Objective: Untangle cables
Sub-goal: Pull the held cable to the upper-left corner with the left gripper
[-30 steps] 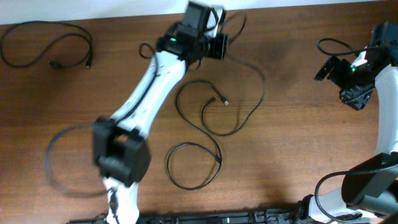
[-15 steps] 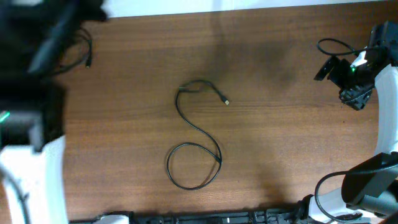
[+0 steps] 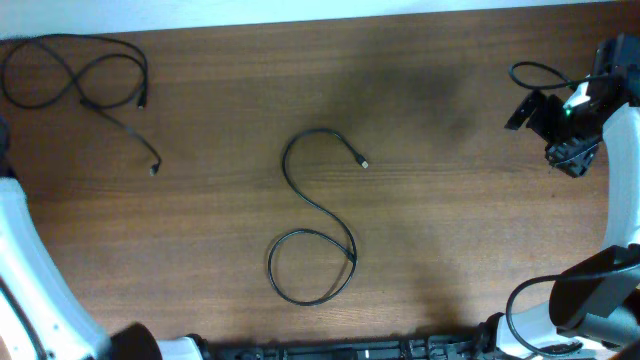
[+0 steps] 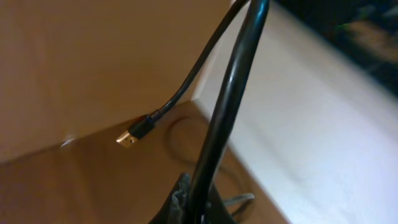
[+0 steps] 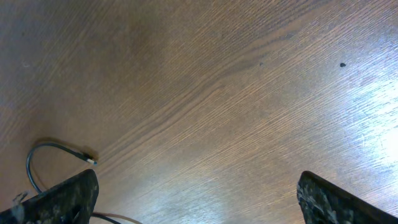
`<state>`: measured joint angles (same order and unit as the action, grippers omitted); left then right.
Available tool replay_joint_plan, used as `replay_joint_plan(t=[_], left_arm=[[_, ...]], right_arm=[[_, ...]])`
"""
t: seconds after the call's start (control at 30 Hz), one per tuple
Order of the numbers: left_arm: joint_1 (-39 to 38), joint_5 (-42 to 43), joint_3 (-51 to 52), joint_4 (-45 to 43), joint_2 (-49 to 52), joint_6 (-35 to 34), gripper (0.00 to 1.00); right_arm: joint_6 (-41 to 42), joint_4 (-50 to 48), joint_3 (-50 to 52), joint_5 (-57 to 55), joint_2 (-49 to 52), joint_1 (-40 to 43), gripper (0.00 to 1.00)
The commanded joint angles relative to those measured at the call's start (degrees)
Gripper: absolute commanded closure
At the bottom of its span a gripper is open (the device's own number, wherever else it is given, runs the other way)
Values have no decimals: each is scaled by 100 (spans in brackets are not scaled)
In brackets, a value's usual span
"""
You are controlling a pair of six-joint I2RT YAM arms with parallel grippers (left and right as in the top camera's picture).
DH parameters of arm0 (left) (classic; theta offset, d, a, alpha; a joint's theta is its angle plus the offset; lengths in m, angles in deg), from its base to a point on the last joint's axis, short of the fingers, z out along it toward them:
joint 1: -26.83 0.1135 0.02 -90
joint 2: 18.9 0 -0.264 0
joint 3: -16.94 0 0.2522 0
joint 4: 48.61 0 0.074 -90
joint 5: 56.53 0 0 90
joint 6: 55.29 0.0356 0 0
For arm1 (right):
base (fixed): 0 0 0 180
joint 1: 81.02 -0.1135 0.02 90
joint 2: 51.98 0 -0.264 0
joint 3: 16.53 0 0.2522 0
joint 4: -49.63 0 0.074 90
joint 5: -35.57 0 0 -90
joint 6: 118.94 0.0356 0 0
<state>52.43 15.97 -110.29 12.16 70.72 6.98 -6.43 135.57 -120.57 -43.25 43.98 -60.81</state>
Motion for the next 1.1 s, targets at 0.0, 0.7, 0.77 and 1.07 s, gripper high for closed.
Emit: replay_joint_plan(t=[0.0,0.7,0.77,1.07], left_arm=[[560,-201,2,313,433,-581,100],[1805,2321,2,837,2697,-1641,99],[1801,2544,2,997,2889,-1646,100],[1893,2452,-4,1182,3132,-2188,100]], right_arm=[[33,2,-74,-94,31,11,1],[33,2,-74,-94,31,13,1],[33,2,-74,-94,31,11,1],[33,2,-74,-94,31,11,1]])
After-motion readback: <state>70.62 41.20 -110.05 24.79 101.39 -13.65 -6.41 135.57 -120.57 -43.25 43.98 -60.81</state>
